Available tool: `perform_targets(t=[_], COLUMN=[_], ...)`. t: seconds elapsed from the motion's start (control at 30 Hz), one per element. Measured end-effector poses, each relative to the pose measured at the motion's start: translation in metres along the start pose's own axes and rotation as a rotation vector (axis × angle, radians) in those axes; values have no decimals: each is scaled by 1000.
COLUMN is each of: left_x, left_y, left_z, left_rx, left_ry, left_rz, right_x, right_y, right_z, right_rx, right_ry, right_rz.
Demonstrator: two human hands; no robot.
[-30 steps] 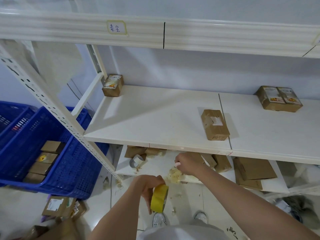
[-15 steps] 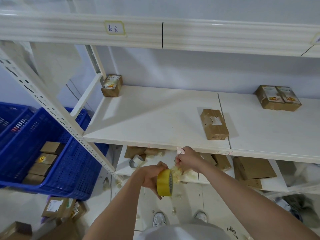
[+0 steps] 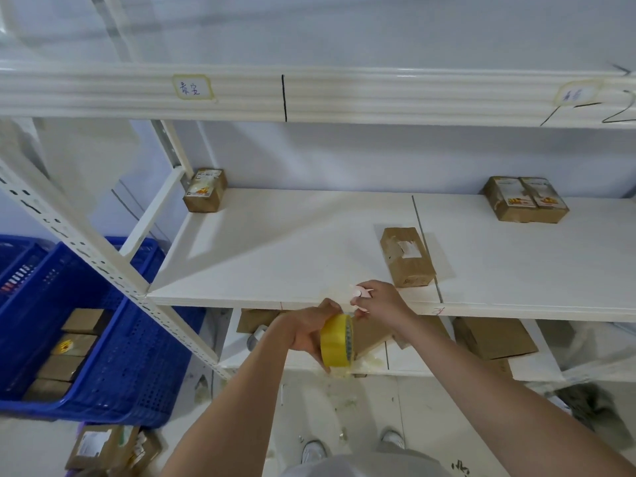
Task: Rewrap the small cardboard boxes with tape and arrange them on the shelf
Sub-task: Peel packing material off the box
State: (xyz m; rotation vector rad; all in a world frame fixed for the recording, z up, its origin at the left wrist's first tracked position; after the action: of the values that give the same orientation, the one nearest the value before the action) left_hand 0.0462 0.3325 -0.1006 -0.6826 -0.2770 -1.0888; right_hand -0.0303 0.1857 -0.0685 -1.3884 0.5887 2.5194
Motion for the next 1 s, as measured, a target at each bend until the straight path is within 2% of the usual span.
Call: perform_targets(t=[0.23, 0.43, 0.7, 1.0], left_x=[83, 137, 193, 233], left_y=[-40, -89, -150, -189], left_z=[-5, -18, -65, -121], left_rx=[-3, -4, 35, 113], left_ry=[-133, -235, -290, -335], left_rz=[-226, -266, -224, -200], right_x=[-14, 8, 58, 116], right_y=[78, 163, 260, 344], right_z=[4, 2, 1, 8], right_rx=[169, 384, 455, 559], right_ry=[46, 69, -68, -212], right_rz=[-192, -193, -266, -195])
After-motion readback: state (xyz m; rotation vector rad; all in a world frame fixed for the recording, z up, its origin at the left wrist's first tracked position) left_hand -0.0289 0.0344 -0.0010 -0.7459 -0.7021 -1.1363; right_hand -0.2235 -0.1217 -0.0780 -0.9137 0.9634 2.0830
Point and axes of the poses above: each hand's wrist, its own z-axis away from the middle knuckle, its own y-axis out of the back of the hand, x = y × z, the point moved 6 cm from there along -z, towards the middle knuckle, and after that the axes turned 9 degrees about -x, right-handed, at the moved point
